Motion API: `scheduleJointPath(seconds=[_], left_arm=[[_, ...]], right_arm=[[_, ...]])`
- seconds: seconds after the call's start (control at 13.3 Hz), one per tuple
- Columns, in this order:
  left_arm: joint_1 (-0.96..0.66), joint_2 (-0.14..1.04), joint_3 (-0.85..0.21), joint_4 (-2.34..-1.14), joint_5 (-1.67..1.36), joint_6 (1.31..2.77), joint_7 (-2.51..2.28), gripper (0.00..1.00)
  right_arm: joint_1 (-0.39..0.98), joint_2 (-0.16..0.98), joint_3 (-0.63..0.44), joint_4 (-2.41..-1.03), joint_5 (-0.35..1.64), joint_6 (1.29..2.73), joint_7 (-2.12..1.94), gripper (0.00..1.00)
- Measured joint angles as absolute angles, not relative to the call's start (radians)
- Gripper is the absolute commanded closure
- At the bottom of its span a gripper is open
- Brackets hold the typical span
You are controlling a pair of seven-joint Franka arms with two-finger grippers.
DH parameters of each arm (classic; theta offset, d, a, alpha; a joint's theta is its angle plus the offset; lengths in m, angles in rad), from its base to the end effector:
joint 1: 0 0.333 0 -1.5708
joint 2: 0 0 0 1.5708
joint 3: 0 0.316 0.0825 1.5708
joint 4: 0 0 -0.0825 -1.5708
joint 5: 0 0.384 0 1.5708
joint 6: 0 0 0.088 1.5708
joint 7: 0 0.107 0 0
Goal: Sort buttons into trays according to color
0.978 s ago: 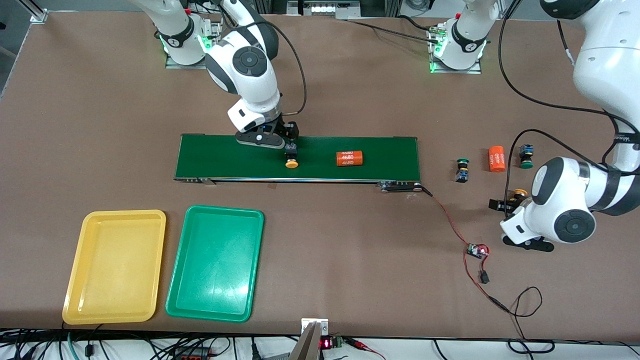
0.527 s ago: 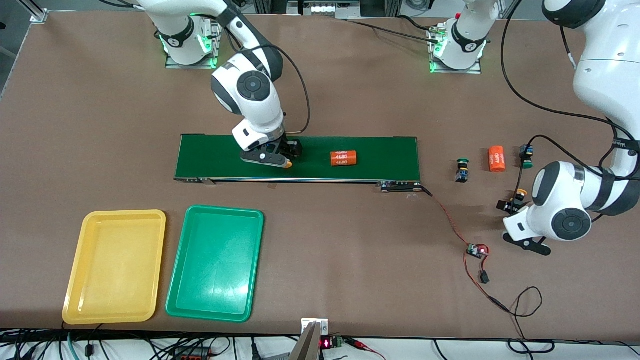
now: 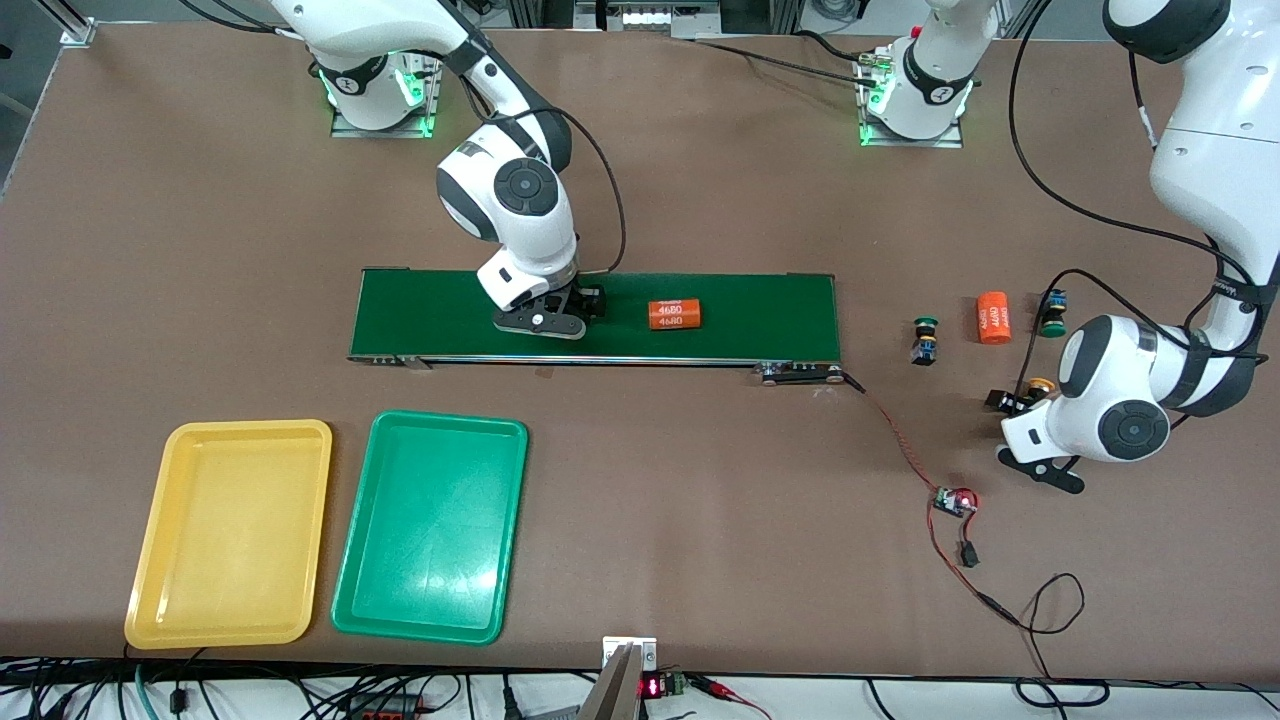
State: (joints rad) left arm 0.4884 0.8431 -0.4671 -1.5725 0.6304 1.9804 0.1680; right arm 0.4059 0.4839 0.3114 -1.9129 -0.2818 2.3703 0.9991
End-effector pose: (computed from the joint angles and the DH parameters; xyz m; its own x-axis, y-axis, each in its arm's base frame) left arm 0.6569 0.0858 0.1578 0.8654 -0.3721 -0.3356 -0.4152 -0.9074 -0.0646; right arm 0.4818 0.4033 0.2519 0.9926 -0.1123 0.0465 -0.1136 -0.9932 0.0268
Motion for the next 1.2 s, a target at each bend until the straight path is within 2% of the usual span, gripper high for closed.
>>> scheduleJointPath(seconds=[0.08, 0.23, 0.3, 0.6, 0.83, 0.98, 1.2], left_arm=[[0.488, 0.84, -0.468, -1.572, 0.63, 1.972, 0.181, 0.85], [0.489, 0.835, -0.476, -1.574, 0.63, 1.933, 0.232, 0.89], [0.489, 0.835, -0.489, -1.574, 0.63, 1.92, 0.247, 0.89], [0.491, 0.817, -0.684, -1.541, 0.63, 1.774, 0.232, 0.88], [0.484, 0.792, -0.824, -1.52, 0.587, 1.654, 0.081, 0.88], [0.477, 0.793, -0.885, -1.532, 0.5, 1.606, -0.06, 0.88], [0.42, 0.8, -0.942, -1.582, 0.414, 1.617, -0.279, 0.87]], right_arm=[[0.406, 0.485, 0.311, -1.913, -0.283, 2.369, 0.995, 0.75], [0.405, 0.486, 0.305, -1.915, -0.283, 2.367, 0.983, 0.92], [0.404, 0.486, 0.302, -1.916, -0.284, 2.367, 0.974, 0.95], [0.385, 0.484, 0.298, -1.916, -0.283, 2.36, 0.919, 0.97], [0.365, 0.454, 0.252, -1.854, -0.283, 2.24, 0.799, 0.96], [0.317, 0.424, 0.217, -1.772, -0.282, 2.132, 0.667, 0.96], [0.219, 0.402, 0.157, -1.715, -0.281, 2.095, 0.445, 0.95]])
